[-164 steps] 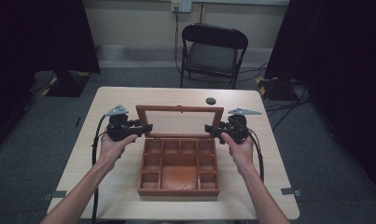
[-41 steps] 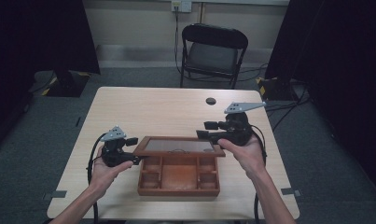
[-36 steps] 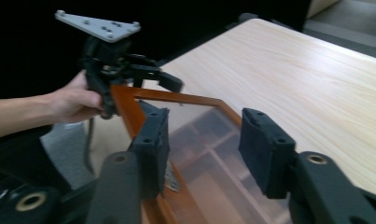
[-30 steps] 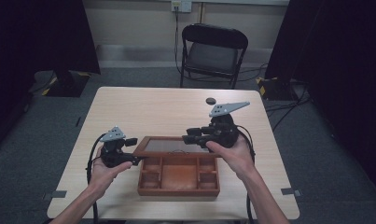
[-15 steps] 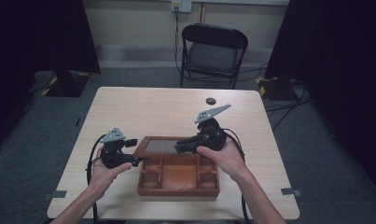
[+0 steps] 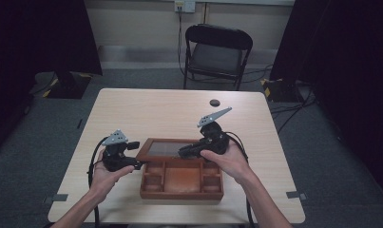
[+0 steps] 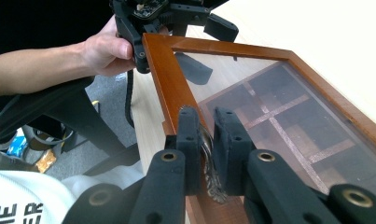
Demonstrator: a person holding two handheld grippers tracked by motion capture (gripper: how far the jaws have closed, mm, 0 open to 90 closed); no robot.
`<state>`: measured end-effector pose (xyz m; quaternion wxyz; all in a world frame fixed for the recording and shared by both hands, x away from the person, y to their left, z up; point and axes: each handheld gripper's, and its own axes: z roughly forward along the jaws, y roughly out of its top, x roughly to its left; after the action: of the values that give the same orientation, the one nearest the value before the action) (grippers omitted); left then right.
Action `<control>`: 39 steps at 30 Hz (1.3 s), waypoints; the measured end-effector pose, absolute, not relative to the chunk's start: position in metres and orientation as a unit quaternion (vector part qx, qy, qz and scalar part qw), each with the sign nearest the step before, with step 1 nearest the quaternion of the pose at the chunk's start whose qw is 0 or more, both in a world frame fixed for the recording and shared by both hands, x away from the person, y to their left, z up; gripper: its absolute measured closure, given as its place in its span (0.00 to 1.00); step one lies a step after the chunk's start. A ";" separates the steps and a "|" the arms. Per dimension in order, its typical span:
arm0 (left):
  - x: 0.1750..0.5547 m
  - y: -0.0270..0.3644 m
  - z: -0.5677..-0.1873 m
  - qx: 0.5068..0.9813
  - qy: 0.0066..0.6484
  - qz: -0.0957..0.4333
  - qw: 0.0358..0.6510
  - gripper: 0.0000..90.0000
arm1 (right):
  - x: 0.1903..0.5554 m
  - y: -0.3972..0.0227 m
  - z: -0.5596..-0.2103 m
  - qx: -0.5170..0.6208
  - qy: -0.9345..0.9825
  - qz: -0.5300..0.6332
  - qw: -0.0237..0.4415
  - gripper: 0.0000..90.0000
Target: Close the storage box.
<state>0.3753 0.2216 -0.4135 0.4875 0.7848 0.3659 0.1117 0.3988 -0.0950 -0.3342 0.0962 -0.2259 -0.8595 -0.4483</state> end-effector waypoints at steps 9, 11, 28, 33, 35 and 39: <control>0.378 0.229 -0.415 0.787 0.373 0.116 0.478 0.21 | 0.396 -0.095 -0.335 -0.226 -0.860 -0.450 0.089 0.91; 0.378 0.236 -0.417 0.788 0.379 0.118 0.471 0.21 | 0.396 -0.094 -0.335 -0.225 -0.861 -0.448 0.090 0.91; 0.392 0.277 -0.418 0.766 0.431 0.134 0.458 0.24 | 0.379 -0.091 -0.351 -0.217 -0.871 -0.433 0.079 0.91; 0.392 0.287 -0.416 0.753 0.442 0.135 0.468 0.24 | 0.370 -0.090 -0.365 -0.215 -0.876 -0.424 0.080 0.91; 0.393 0.289 -0.417 0.754 0.444 0.136 0.465 0.24 | 0.366 -0.089 -0.371 -0.214 -0.878 -0.421 0.077 0.91; 0.394 0.288 -0.421 0.755 0.450 0.132 0.459 0.24 | 0.359 -0.091 -0.381 -0.213 -0.875 -0.429 0.069 0.91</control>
<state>0.3939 0.2878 -0.4214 0.4587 0.7546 0.4501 0.1325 0.3595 -0.0910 -0.3812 0.0692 -0.2125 -0.8752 -0.4289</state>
